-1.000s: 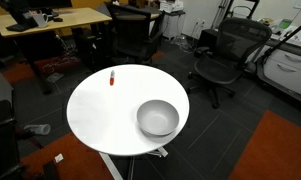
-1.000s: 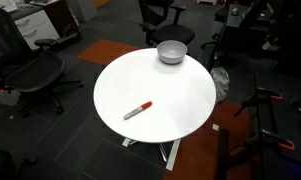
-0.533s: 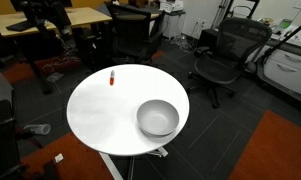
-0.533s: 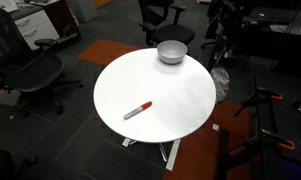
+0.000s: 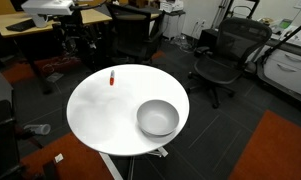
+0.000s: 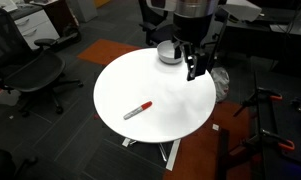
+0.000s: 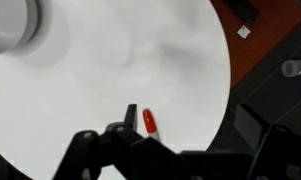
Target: Pick the pen on the table and put it in the bowl
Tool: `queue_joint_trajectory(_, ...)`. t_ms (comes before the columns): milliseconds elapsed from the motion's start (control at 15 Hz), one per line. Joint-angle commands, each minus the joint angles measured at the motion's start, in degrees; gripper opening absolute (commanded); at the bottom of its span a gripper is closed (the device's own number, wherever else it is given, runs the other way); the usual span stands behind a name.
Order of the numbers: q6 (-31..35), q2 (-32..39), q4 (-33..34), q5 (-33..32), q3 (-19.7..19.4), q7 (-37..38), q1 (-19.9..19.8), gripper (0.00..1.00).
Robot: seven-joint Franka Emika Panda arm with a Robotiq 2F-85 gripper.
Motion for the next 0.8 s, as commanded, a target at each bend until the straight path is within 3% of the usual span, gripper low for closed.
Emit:
queue_joint_trajectory(0,2.4,7.3,6.2,0.1,0.7,-5.3,-0.9,1.0)
queue_joint_trajectory(733,6.3,22.6,17.2,-2.0,1.8,-7.6,-1.4,1.0)
